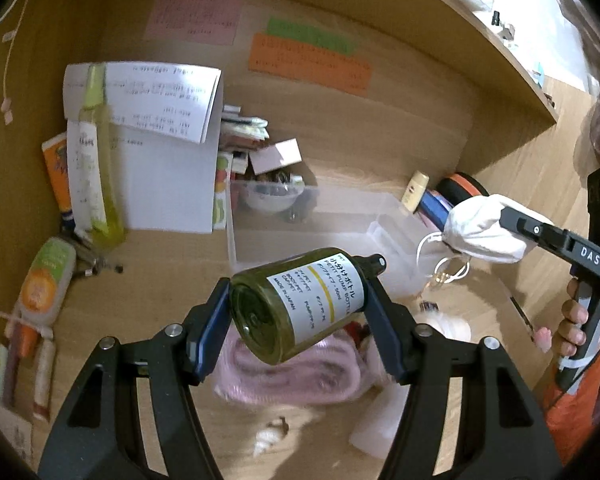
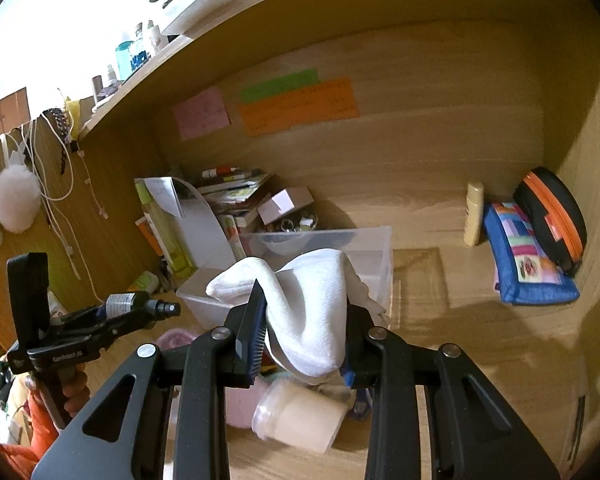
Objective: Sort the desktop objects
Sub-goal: 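Lift the green bottle and white cloth and carry both over the clear box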
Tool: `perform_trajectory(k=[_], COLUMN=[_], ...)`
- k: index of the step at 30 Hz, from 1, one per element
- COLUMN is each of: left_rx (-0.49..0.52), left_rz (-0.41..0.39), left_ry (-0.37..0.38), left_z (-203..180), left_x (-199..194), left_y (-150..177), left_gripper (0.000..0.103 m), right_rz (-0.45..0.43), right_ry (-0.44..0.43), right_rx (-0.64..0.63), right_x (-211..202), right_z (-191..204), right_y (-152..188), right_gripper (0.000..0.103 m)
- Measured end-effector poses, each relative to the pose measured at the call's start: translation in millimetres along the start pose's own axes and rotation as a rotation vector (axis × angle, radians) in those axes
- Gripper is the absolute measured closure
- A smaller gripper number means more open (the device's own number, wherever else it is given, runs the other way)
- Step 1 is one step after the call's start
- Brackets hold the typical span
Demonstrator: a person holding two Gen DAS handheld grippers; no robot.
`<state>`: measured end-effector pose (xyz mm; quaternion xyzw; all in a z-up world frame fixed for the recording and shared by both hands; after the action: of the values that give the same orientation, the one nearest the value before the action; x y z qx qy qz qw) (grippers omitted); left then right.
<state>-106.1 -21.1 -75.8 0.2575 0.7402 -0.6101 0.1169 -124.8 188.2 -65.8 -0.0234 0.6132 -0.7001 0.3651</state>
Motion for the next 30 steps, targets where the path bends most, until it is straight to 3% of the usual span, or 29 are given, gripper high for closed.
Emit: perform_trajectory(k=[9, 30], left_rx=[0.010, 0.080], left_rz=[-0.017, 0.021], left_ry=[-0.012, -0.007], left_z=[5, 4], left_x=[21, 56], left_y=[-33, -75], left_gripper=[0.039, 0.039], right_rz=[-0.012, 0.022], right_ry=[-0.021, -0.026], right_rx=[-0.012, -0.045], right_x=[20, 86], right_z=[5, 10], right_y=[-20, -58], right_gripper=[0.076, 0.076])
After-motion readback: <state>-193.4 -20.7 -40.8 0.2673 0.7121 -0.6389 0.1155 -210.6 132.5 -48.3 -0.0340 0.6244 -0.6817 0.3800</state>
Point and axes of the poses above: each gripper's, at about its wrist camera, not at the fingertips, and x roughly the way its jaws point, z to its left, y to its underside, the point moved 10 cm from there along x, roughly the way its jaws point, and after that the axes turned 3 degrees about -z, right-handed, at the moved point
